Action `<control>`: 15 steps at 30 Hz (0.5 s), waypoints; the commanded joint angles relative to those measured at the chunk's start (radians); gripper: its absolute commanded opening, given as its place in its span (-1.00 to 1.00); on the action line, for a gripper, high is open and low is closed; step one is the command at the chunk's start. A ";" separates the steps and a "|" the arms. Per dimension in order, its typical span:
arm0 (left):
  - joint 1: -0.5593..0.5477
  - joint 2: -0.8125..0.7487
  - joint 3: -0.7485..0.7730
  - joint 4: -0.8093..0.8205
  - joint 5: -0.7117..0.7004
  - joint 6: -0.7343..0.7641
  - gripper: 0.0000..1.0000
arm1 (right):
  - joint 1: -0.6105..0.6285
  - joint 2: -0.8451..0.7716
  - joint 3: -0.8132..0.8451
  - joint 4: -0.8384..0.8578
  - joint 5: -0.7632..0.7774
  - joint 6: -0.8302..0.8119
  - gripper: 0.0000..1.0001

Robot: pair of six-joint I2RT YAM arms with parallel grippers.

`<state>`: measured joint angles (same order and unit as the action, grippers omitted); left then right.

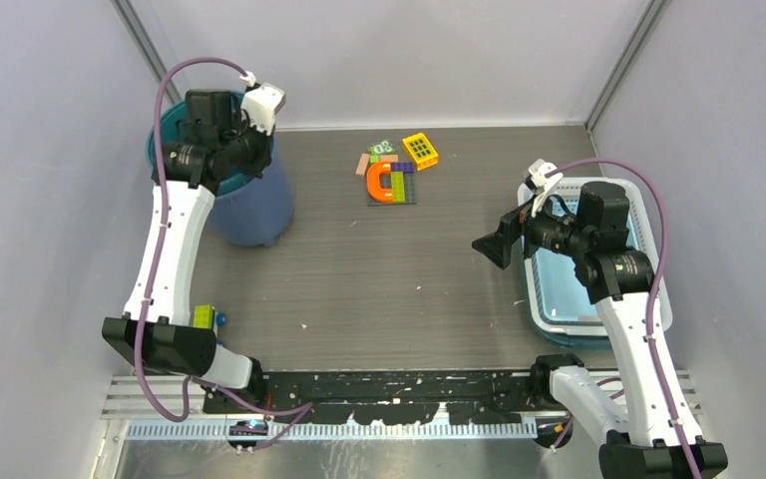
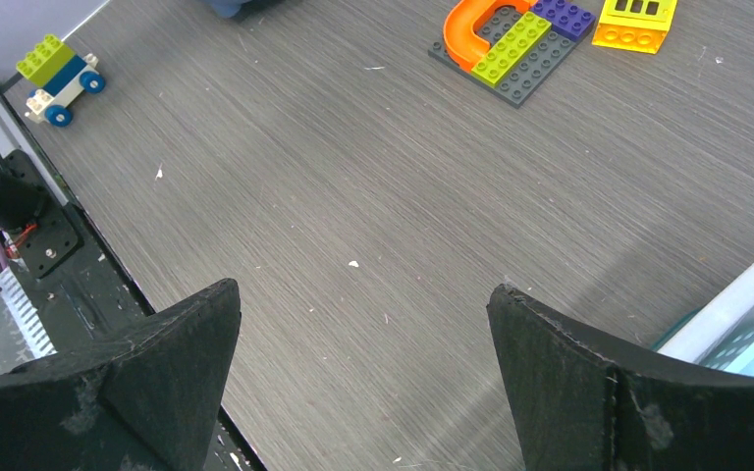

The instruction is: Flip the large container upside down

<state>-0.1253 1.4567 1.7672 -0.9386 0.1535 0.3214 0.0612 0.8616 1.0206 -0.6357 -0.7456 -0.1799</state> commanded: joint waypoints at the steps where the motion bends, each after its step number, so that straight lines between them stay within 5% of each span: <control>1: -0.014 -0.079 0.095 0.153 -0.024 0.082 -0.99 | -0.006 -0.012 -0.001 0.044 -0.018 0.008 1.00; 11: -0.072 -0.095 0.084 0.159 -0.098 0.146 -0.99 | -0.006 -0.013 -0.002 0.045 -0.021 0.011 1.00; 15: -0.076 -0.130 0.060 0.150 -0.012 0.179 -0.99 | -0.007 -0.013 -0.002 0.045 -0.021 0.012 0.99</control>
<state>-0.1959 1.4445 1.7817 -0.9421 0.1257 0.3801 0.0608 0.8616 1.0203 -0.6353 -0.7460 -0.1791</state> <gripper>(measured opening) 0.070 0.997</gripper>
